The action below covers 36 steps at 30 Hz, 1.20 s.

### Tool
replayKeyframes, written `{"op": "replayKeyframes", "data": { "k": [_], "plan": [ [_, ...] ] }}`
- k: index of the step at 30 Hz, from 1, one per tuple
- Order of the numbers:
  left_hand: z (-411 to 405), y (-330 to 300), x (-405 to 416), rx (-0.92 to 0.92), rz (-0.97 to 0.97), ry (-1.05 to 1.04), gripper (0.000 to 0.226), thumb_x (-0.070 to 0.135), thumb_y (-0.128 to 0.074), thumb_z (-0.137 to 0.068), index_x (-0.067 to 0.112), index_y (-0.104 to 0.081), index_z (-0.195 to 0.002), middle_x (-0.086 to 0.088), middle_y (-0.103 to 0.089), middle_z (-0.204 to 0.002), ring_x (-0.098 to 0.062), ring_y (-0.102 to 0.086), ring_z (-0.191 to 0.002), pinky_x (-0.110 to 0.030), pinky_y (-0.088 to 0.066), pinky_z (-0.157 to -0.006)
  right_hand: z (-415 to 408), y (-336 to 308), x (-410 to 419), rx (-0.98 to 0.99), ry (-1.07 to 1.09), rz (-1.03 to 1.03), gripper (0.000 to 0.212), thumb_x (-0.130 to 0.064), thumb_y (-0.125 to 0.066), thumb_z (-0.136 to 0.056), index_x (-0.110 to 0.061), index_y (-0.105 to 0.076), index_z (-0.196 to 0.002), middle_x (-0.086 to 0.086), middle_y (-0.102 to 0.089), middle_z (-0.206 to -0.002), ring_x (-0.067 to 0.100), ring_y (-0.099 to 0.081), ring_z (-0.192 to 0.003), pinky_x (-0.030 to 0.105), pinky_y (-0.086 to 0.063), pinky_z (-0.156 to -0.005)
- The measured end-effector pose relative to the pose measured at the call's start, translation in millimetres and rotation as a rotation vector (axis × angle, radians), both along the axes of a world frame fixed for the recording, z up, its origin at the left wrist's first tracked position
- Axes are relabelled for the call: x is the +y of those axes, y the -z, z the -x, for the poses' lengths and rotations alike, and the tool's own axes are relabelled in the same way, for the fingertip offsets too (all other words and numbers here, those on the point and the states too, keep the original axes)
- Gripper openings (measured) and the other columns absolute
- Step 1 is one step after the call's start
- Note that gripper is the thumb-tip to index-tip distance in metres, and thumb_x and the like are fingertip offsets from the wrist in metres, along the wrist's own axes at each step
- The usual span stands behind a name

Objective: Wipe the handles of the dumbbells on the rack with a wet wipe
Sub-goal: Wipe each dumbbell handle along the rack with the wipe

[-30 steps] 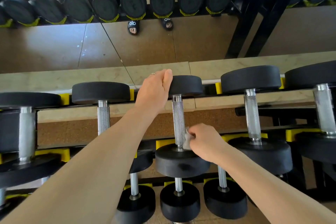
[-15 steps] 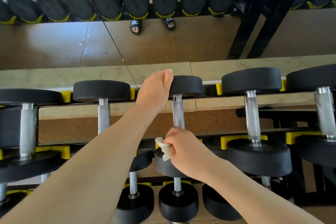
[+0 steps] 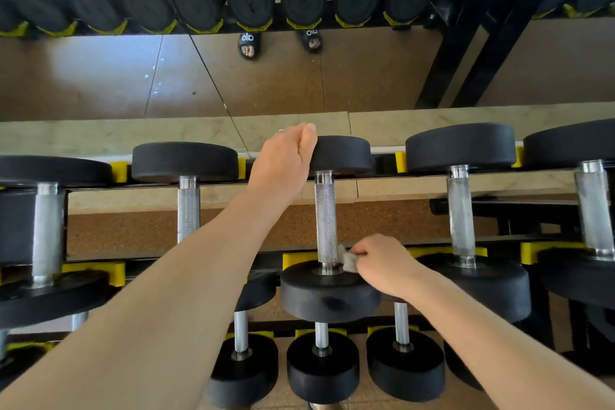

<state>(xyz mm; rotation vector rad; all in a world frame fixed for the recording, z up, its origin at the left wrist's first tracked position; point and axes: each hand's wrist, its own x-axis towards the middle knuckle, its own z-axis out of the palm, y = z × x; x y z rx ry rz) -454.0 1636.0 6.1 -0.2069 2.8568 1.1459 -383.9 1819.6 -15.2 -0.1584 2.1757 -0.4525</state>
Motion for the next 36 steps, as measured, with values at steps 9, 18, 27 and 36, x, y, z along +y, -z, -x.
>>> {"op": "replayKeyframes", "data": {
  "k": [9, 18, 27, 36],
  "plan": [
    [-1, -1, 1, -0.008, 0.002, -0.020, 0.043, 0.034, -0.026, -0.111, 0.029, -0.038, -0.070, 0.004, -0.044, -0.068, -0.012, -0.044, -0.067, -0.031, -0.032, -0.063, 20, -39, -6, 0.017, 0.115, 0.251, 0.023, -0.016, -0.055, -0.094, -0.016, -0.069, -0.111, -0.008, -0.065, -0.093, 0.002, -0.057, -0.083, 0.015, -0.038, -0.066],
    [-1, 0, 1, -0.008, 0.000, -0.017, 0.046, 0.036, -0.023, -0.111, 0.016, -0.051, -0.081, -0.002, -0.051, -0.073, -0.020, -0.051, -0.075, -0.041, -0.044, -0.071, -2, 1, -40, 0.481, 0.364, 0.289, 0.032, -0.025, -0.056, -0.098, -0.018, -0.050, -0.128, -0.003, -0.060, -0.111, 0.005, -0.060, -0.088, 0.012, -0.049, -0.066],
    [-2, -3, 3, -0.022, 0.007, -0.021, 0.044, 0.035, -0.024, -0.111, 0.028, -0.038, -0.070, 0.004, -0.044, -0.069, -0.011, -0.044, -0.067, -0.029, -0.032, -0.061, 14, 4, 5, 0.182, 0.370, 0.211, 0.016, -0.019, -0.055, -0.098, -0.022, -0.060, -0.112, -0.009, -0.063, -0.099, 0.003, -0.058, -0.078, 0.013, -0.040, -0.058],
    [0, -2, 2, -0.002, -0.003, -0.017, 0.044, 0.033, -0.025, -0.111, 0.028, -0.036, -0.069, 0.005, -0.041, -0.067, -0.011, -0.042, -0.066, -0.026, -0.031, -0.059, 4, -32, 1, 0.094, -0.022, 0.182, 0.019, -0.009, -0.046, -0.099, -0.015, -0.065, -0.100, 0.000, -0.061, -0.088, -0.005, -0.048, -0.058, 0.011, -0.038, -0.051]
  ]
}}
